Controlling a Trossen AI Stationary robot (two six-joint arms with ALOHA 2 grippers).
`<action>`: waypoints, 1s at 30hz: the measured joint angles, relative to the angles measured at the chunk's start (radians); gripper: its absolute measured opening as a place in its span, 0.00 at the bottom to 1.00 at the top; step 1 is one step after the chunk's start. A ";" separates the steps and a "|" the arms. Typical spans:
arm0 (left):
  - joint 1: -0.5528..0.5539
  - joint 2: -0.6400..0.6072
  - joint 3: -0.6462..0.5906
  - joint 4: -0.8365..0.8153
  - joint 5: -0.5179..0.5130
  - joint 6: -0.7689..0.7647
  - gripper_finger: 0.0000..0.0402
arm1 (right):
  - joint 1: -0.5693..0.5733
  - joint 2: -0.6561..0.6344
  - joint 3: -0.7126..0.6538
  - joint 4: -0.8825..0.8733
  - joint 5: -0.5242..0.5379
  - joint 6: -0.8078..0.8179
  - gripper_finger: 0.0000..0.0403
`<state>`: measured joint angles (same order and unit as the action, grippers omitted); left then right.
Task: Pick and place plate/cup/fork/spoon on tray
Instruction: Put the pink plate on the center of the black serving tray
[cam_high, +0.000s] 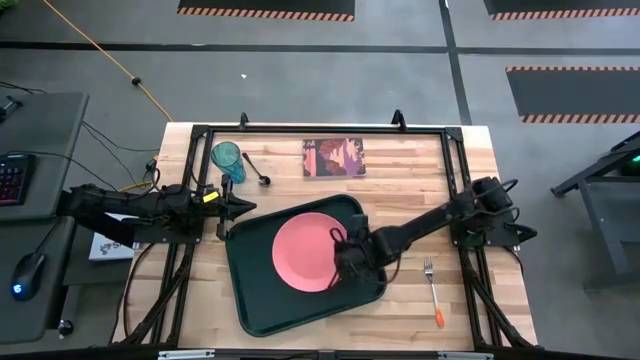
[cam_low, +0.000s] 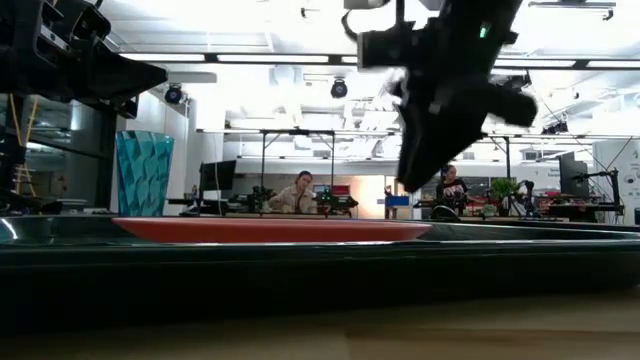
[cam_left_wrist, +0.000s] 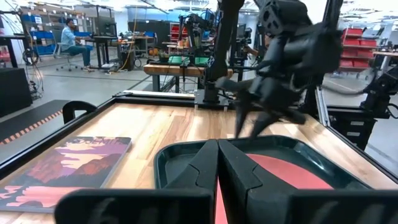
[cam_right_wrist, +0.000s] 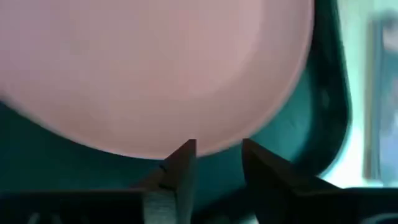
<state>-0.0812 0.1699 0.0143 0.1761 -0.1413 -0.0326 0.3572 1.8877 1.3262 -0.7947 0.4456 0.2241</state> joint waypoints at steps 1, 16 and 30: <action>0.000 0.000 0.000 0.000 0.000 0.000 0.00 | -0.008 0.004 0.000 -0.033 0.019 0.017 0.25; 0.000 0.000 0.000 0.000 0.000 0.000 0.00 | -0.109 0.085 0.000 -0.047 0.015 0.012 0.01; 0.000 0.000 0.000 0.000 0.000 0.000 0.00 | -0.113 0.111 0.000 -0.006 -0.036 0.000 0.00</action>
<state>-0.0813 0.1699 0.0147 0.1760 -0.1413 -0.0326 0.2440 1.9989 1.3262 -0.8009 0.4100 0.2242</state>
